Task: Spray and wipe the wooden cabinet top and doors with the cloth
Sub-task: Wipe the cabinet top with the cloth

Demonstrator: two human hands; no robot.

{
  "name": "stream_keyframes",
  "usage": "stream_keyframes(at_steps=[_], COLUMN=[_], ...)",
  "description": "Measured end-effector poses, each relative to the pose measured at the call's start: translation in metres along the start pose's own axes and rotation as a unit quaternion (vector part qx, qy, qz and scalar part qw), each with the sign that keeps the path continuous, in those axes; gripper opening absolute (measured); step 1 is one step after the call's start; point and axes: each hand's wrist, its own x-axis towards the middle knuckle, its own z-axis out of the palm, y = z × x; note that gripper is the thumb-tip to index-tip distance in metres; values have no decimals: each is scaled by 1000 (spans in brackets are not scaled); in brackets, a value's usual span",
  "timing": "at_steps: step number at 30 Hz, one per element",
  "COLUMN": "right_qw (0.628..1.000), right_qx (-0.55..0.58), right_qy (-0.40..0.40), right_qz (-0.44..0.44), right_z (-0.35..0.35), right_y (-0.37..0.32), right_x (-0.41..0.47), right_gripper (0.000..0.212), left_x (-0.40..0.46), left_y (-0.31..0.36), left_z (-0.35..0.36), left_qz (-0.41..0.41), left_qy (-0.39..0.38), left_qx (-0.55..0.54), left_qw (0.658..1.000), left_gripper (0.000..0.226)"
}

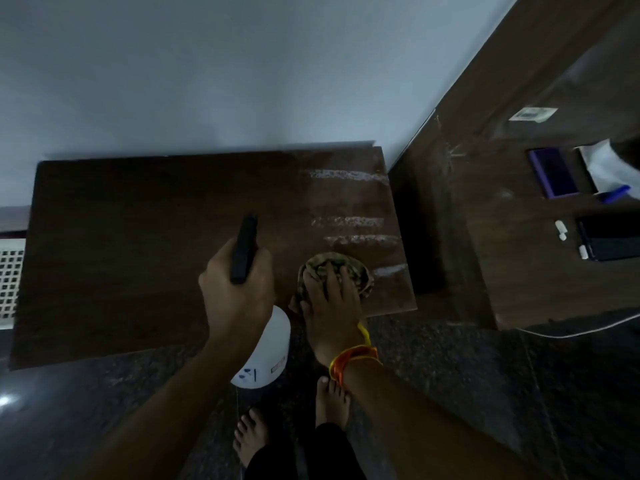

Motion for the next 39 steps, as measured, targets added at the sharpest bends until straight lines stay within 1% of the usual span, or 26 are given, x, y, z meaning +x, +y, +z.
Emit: stream_keyframes(at_steps=[7,10,13,16,19,22,24,28,30,35,39], right_qw=[999,1000,999,998,999,998,998,1000,1000,998,997], right_qx=[-19,-4,-31,-39,-14,-23,-21,-4,-5,-4,-14], right_qy=[20,17,30,45,25,39,42,9,2,53,69], right_qz=[-24,-23,-19,-19,-32,-35,-37,-26,-29,-36,-40], right_z=[-15,-13,-7,-6,-11,-22,-24,-14,-12,-24,-29], right_y=[2,4,6,11,11,11,11,13,15,10,12], right_x=[38,21,-4,3,29,53,51,19,19,66,87], right_gripper=[53,54,55,53,52,52,52,54,53,53,53], left_x=[3,1,1,3,4,4,4,5,7,12,14], left_y=[2,5,10,13,12,10,12,17,19,15,14], left_z=[7,9,11,13,17,19,19,21,22,28,32], left_qz=[14,4,-16,-14,-3,-4,-7,-17,-20,-10,-5], left_qy=[13,13,17,18,20,22,21,29,28,28,22], left_qx=[4,-4,-7,-3,-3,0,-2,-1,-3,5,-3], left_qw=[1000,1000,1000,1000,1000,1000,1000,999,999,1000,1000], left_gripper=[14,15,15,16,16,17,20,22,20,23,22])
